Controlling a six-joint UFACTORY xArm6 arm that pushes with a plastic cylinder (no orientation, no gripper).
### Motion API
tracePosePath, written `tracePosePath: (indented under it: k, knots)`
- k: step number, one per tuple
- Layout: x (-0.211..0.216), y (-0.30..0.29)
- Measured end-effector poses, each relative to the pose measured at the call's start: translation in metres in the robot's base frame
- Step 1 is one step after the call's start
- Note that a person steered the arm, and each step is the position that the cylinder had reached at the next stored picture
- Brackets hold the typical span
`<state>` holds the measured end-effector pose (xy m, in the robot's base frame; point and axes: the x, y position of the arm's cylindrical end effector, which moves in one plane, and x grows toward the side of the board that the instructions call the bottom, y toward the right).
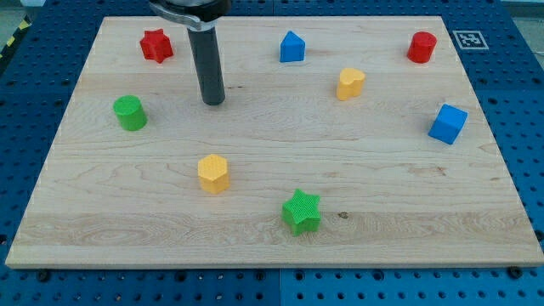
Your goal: Push the blue cube diagonal to the yellow heart
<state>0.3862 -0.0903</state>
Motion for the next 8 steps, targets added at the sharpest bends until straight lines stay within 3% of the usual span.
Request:
tracePosePath:
  k: [3, 4, 6, 8]
  knots:
    - [0.01, 0.034]
    - [0.023, 0.072]
    - [0.101, 0.195]
    - [0.103, 0.368]
